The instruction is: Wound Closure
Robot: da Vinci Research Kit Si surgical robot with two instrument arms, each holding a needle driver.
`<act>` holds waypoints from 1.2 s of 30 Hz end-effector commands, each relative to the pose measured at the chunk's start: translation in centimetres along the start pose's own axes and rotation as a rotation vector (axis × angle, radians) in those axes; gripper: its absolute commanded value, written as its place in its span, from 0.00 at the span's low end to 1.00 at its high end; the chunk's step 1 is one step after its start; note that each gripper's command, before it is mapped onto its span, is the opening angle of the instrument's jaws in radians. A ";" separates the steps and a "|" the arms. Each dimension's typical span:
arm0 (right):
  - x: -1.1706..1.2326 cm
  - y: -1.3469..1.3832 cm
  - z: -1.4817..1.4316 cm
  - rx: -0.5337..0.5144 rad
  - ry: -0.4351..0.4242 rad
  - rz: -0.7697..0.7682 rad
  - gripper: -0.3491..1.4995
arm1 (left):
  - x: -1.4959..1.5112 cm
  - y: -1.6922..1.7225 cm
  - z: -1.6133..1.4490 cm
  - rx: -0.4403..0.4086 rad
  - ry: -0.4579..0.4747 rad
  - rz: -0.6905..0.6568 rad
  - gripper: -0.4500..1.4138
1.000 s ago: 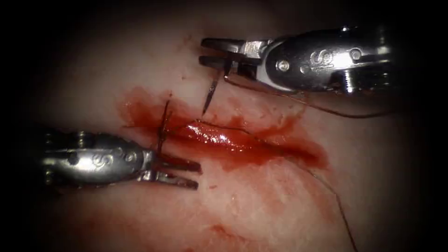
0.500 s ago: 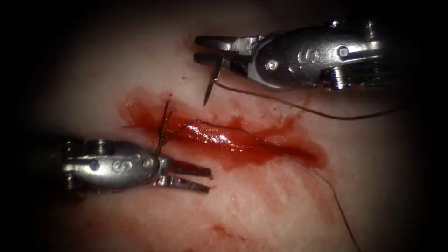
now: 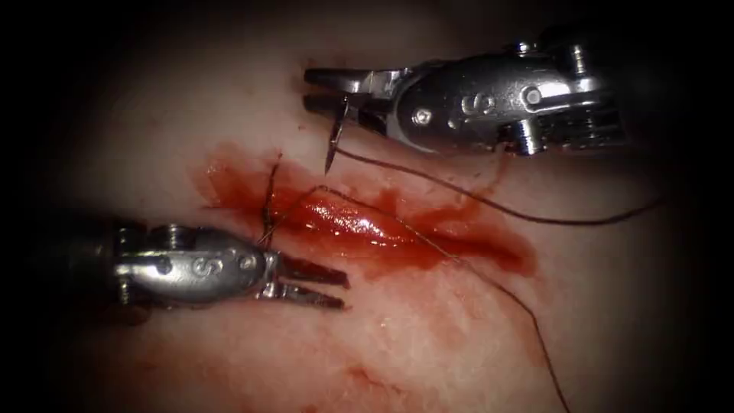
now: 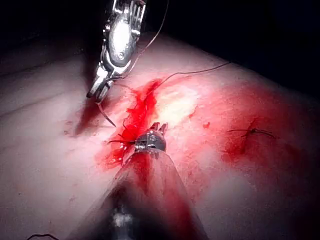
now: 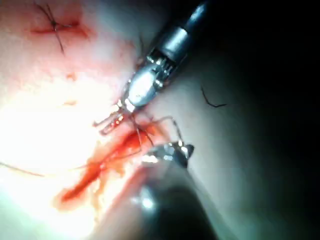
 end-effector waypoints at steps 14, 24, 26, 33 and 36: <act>-0.02 -0.02 0.07 -0.003 -0.016 -0.029 0.00 | -0.03 0.00 0.06 0.004 -0.003 0.001 0.32; -0.06 -0.17 0.10 0.017 -0.031 -0.050 0.00 | -0.01 -0.01 0.02 0.006 -0.003 0.000 0.32; -0.05 -0.21 0.11 0.020 -0.030 -0.060 0.00 | -0.01 -0.02 0.01 0.008 -0.003 0.000 0.32; -0.01 -0.46 0.18 0.053 -0.036 -0.118 0.00 | -0.03 -0.05 0.00 0.016 -0.004 0.000 0.32; 0.01 -0.56 0.20 0.076 -0.036 -0.128 0.00 | -0.05 -0.09 -0.02 0.026 -0.005 -0.004 0.32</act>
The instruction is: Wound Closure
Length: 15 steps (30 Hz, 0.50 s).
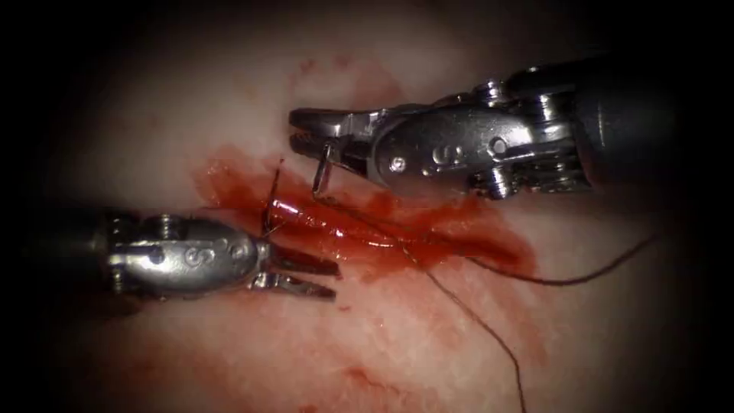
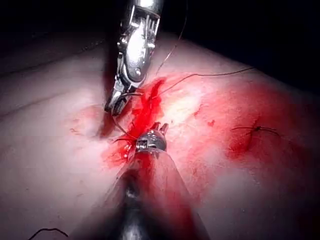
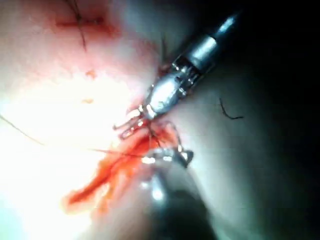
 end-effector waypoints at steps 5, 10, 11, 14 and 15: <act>0.06 -0.07 0.08 0.014 0.004 -0.005 0.00 | -0.06 -0.04 0.06 0.005 -0.001 -0.005 0.32; 0.07 -0.10 0.07 0.027 0.003 -0.002 0.00 | -0.06 -0.05 0.05 0.008 -0.002 -0.005 0.32; 0.07 -0.14 0.07 0.037 0.009 0.007 0.00 | -0.06 -0.05 0.05 0.007 -0.002 -0.005 0.32; 0.06 -0.19 0.08 0.047 0.009 0.024 0.00 | -0.07 -0.05 0.05 0.011 -0.002 -0.005 0.32; 0.05 -0.22 0.09 0.050 0.013 0.034 0.00 | -0.07 -0.05 0.05 0.011 -0.002 -0.005 0.32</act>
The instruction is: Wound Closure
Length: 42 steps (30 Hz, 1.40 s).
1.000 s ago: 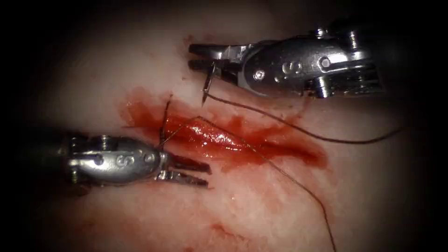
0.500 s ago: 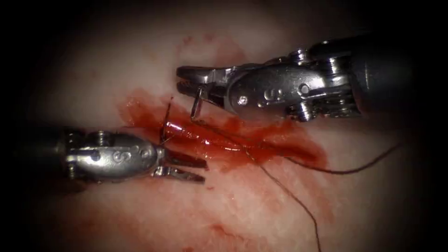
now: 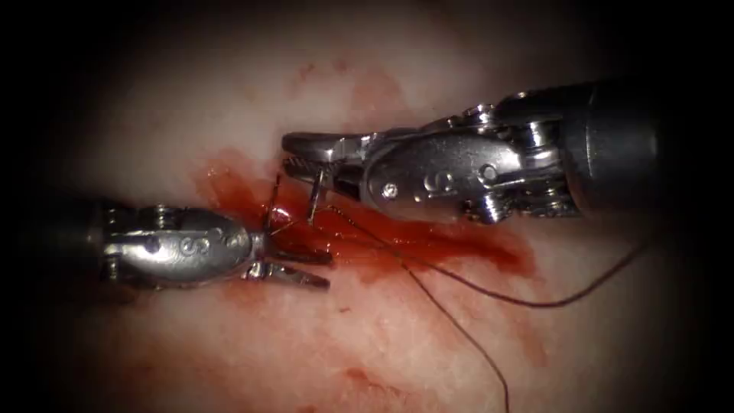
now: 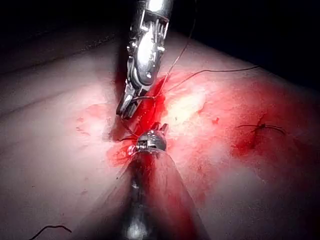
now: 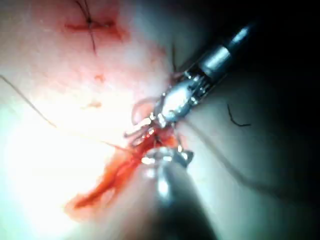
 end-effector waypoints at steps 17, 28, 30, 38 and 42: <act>-0.13 -0.11 0.14 0.020 0.005 0.086 0.00 | -0.11 -0.05 0.10 0.004 -0.002 -0.001 0.32; -0.14 -0.26 0.19 0.052 0.002 0.125 0.00 | -0.11 -0.05 0.10 0.007 -0.003 -0.001 0.32; -0.15 -0.31 0.20 0.056 0.007 0.132 0.00 | -0.11 -0.05 0.10 0.008 -0.003 -0.001 0.32; -0.13 -0.14 0.11 0.014 0.006 0.157 0.00 | -0.11 -0.05 0.11 0.008 -0.003 -0.001 0.32; -0.13 0.11 0.03 -0.039 0.020 0.183 0.00 | -0.12 -0.05 0.12 0.010 -0.003 -0.001 0.32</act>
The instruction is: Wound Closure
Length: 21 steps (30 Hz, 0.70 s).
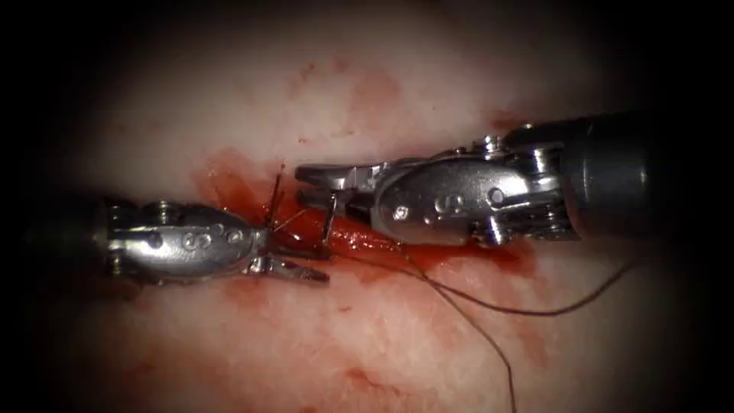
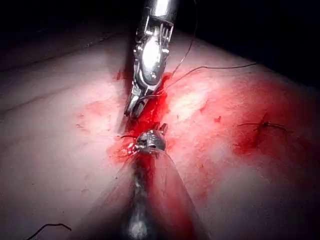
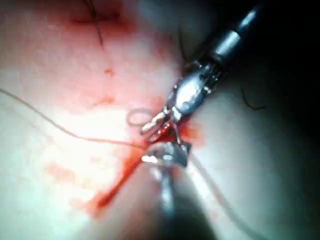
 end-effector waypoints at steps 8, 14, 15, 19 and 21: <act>0.03 0.24 0.13 -0.024 0.036 0.068 0.00 | -0.13 0.00 0.17 0.008 -0.005 -0.004 0.32; -0.01 0.37 0.12 -0.013 0.044 0.157 0.00 | -0.19 -0.04 0.18 0.007 -0.018 0.002 0.32; -0.03 0.40 0.12 -0.012 0.044 0.170 0.00 | -0.20 -0.04 0.18 0.007 -0.018 0.002 0.32; -0.14 0.48 0.13 -0.016 0.062 0.257 0.00 | -0.23 -0.04 0.19 0.008 -0.022 0.005 0.32; -0.18 0.50 0.13 -0.017 0.074 0.292 0.00 | -0.25 -0.05 0.20 0.008 -0.026 0.001 0.32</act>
